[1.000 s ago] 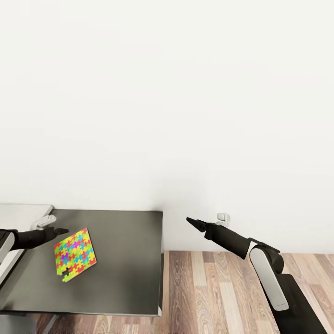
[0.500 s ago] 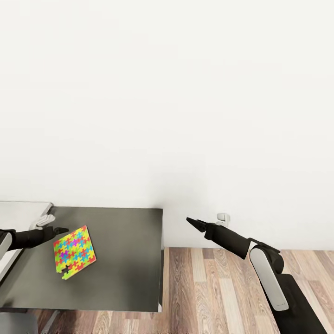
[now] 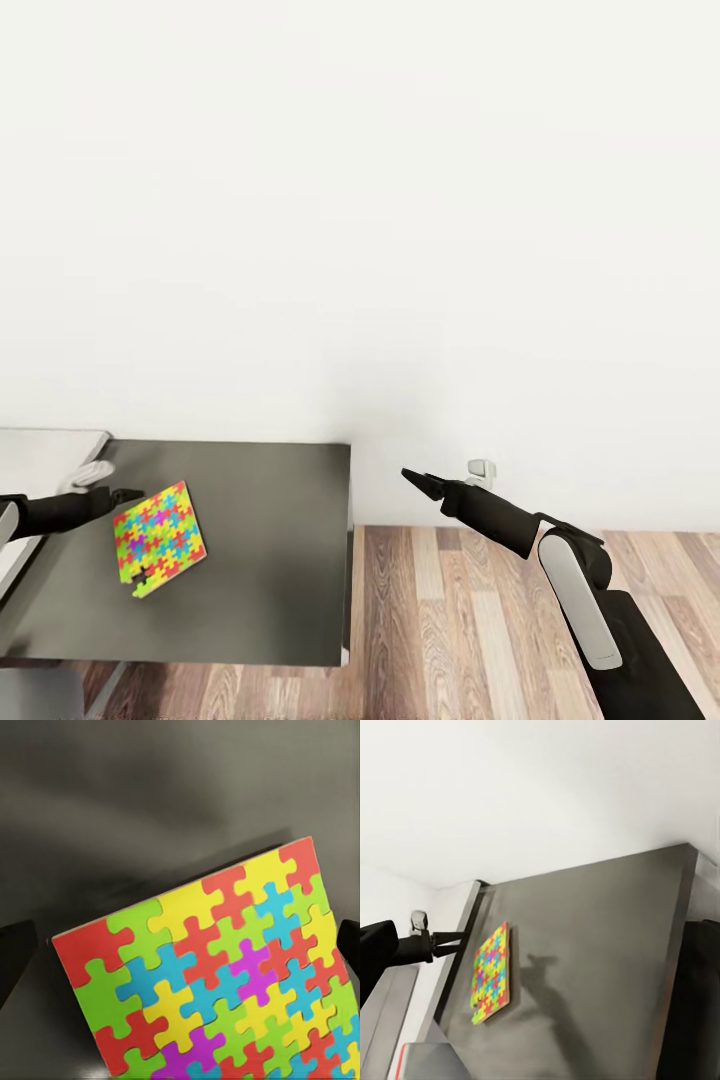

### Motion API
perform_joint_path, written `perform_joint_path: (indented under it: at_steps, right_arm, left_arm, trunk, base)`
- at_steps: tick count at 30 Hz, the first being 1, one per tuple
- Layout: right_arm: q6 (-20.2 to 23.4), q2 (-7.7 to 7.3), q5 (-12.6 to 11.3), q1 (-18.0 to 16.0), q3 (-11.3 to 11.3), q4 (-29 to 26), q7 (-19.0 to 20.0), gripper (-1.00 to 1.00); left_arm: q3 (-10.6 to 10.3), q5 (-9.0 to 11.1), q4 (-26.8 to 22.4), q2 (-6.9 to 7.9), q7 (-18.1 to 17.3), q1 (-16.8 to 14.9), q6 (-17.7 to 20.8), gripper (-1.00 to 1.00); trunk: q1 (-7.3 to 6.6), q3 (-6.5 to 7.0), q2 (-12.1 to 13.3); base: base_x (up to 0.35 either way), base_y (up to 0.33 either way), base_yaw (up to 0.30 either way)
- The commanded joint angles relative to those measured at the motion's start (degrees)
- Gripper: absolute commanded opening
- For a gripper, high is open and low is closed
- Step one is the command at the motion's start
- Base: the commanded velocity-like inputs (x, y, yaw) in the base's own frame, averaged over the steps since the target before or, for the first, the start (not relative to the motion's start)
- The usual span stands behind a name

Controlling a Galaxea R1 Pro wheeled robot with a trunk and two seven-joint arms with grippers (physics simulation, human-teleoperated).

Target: Put all the toys in the child's room - the three board games (two on the bed and one on the table), the two jigsaw puzzles on the table, and the tennis ball on the table - inside the toy box on the table in the child's room.

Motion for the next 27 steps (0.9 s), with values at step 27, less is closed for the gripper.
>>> perform_joint_path:
  at_steps: [27]
  right_arm:
    - [0.28, 0.01, -0.21, -0.04, 0.01, -0.03, -0.05, 1.0]
  left_arm:
    - [0.12, 0.31, 0.99, 0.92, -2.09, -0.04, -0.4, 1.0]
  trunk:
    - [0.03, -2.63, -0.1]
  base:
    - [0.0, 0.0, 0.0]
